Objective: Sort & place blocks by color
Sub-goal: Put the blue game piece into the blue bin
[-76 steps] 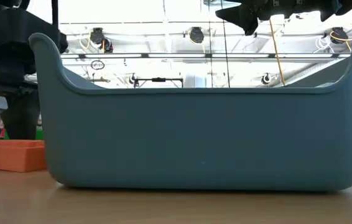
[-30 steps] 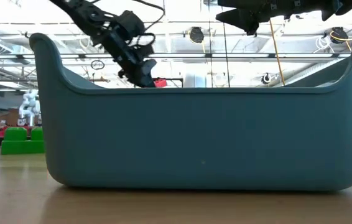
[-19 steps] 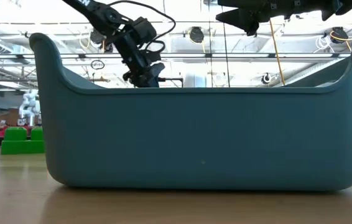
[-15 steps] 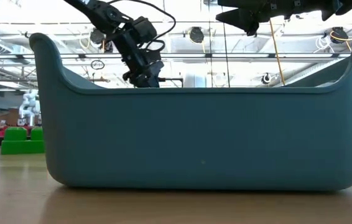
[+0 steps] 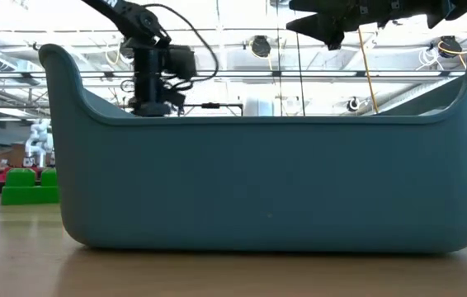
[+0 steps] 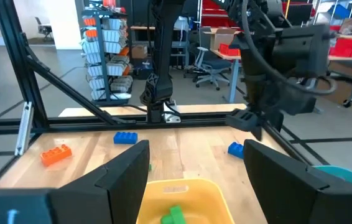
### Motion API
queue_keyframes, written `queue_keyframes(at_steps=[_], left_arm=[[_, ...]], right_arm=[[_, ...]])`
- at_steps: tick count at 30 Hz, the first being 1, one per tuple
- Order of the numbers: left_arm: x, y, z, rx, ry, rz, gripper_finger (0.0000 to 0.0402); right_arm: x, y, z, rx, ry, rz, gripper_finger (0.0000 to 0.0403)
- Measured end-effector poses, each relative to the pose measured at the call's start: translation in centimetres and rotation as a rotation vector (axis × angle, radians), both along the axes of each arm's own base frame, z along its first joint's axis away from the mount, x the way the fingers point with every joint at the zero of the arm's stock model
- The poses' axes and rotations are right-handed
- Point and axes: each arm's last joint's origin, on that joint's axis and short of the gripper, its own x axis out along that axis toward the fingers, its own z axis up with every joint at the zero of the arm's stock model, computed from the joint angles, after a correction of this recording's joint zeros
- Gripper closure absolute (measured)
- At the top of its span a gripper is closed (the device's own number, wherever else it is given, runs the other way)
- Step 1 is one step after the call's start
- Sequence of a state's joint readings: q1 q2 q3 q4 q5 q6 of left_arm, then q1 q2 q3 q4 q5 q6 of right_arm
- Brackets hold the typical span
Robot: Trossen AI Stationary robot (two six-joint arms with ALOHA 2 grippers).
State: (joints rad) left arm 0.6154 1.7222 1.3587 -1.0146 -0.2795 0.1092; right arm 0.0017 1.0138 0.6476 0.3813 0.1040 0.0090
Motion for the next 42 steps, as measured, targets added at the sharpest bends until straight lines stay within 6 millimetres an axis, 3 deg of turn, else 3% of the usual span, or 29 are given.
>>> queue_keyframes(at_steps=[5, 10, 17, 30, 38, 42], left_arm=[[-2.5, 0.1, -2.2, -0.12, 0.113, 0.059, 0.0167], [-4.3, 1.1, -4.2, -0.134, 0.126, 0.117, 0.0178], [-5.5, 2.0, -5.9, -0.14, 0.077, 0.161, 0.0178], [-6.4, 0.5, -9.8, -0.186, 0.004, 0.157, 0.0179], [-6.3, 0.4, -9.7, -0.179, 0.008, 0.144, 0.0186], [-5.4, 0.6, -8.4, -0.134, -0.013, 0.107, 0.0237]], right_arm=[[0.0, 0.0, -0.2, 0.017, 0.017, -0.001, 0.0152], [0.0, 0.0, -0.2, 0.016, 0.016, -0.001, 0.0152], [0.0, 0.0, -0.2, 0.014, 0.015, -0.001, 0.0152], [0.0, 0.0, -0.1, 0.014, 0.014, -0.001, 0.0152], [0.0, 0.0, -0.1, 0.016, 0.01, -0.002, 0.0152], [0.0, 0.0, -0.1, 0.013, 0.011, -0.003, 0.0152]])
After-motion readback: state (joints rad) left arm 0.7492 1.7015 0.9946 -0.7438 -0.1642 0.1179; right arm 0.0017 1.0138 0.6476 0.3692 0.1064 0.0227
